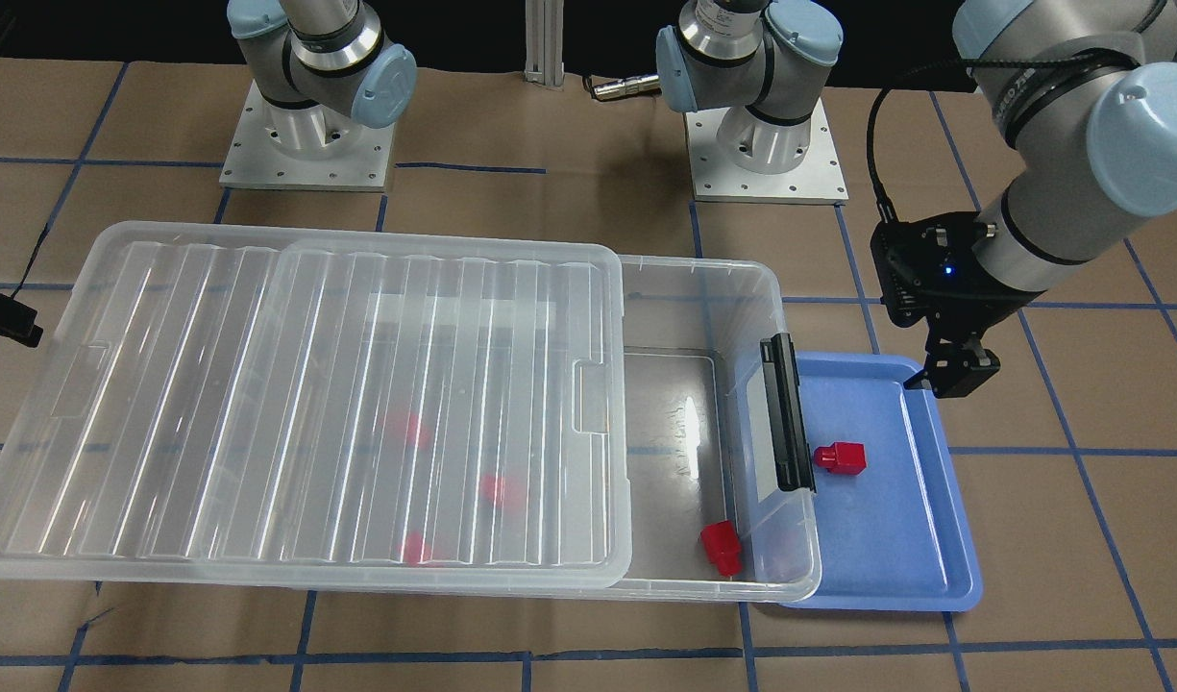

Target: Place red block in blue tray from box

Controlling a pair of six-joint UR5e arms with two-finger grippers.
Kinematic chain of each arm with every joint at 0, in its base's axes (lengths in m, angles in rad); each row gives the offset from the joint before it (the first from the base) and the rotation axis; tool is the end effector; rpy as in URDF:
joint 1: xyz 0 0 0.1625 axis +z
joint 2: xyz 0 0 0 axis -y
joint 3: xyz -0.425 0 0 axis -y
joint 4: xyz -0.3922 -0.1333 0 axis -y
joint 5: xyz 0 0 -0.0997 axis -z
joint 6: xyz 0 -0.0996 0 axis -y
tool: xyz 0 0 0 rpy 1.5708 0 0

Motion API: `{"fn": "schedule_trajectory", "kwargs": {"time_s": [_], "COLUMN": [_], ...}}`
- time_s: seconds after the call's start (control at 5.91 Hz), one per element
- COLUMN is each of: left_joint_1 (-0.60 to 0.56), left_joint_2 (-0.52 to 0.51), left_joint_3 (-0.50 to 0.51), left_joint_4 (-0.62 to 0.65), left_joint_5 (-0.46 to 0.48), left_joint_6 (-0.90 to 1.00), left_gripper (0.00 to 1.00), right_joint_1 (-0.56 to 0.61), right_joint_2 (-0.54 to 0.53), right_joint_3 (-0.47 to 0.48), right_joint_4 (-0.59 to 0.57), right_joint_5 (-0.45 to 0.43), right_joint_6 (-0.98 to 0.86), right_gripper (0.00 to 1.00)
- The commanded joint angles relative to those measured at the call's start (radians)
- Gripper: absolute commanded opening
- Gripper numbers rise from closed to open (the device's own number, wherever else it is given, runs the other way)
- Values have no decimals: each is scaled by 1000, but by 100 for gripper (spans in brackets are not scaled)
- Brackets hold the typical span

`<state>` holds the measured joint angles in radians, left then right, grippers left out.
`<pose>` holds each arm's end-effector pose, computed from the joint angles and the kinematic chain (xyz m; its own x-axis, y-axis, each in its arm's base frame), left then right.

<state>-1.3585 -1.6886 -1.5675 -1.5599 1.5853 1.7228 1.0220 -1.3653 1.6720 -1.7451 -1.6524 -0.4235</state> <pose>-0.0175 -0.5444 0.4304 -0.0591 0.9928 0.1044 0.9982 0.0596 -0.0014 -0.1782 -0.5314 0.3486 -0.9928 0.1181 0.0194 0.1197 0.9809 0.1535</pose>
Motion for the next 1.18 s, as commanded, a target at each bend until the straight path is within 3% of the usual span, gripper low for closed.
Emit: {"fn": "schedule_trajectory", "kwargs": {"time_s": [0.0,0.17,1.02], "left_joint_1": [-14,-51,-296], "left_joint_2": [91,83,72], "left_joint_3": [-3,0,43], "left_joint_4": [-61,-54,-51], "left_joint_5": [-8,-5,-19], "left_joint_6": [-34,-52,-1072], "left_gripper": [98,98,98], "right_joint_1": [12,13,122], "right_joint_2": [-14,-12,-14], "right_joint_3": [5,6,6], "right_joint_4": [9,13,16], "right_joint_5": [43,43,43], "right_joint_6": [23,23,152], "right_gripper": [100,100,100]}}
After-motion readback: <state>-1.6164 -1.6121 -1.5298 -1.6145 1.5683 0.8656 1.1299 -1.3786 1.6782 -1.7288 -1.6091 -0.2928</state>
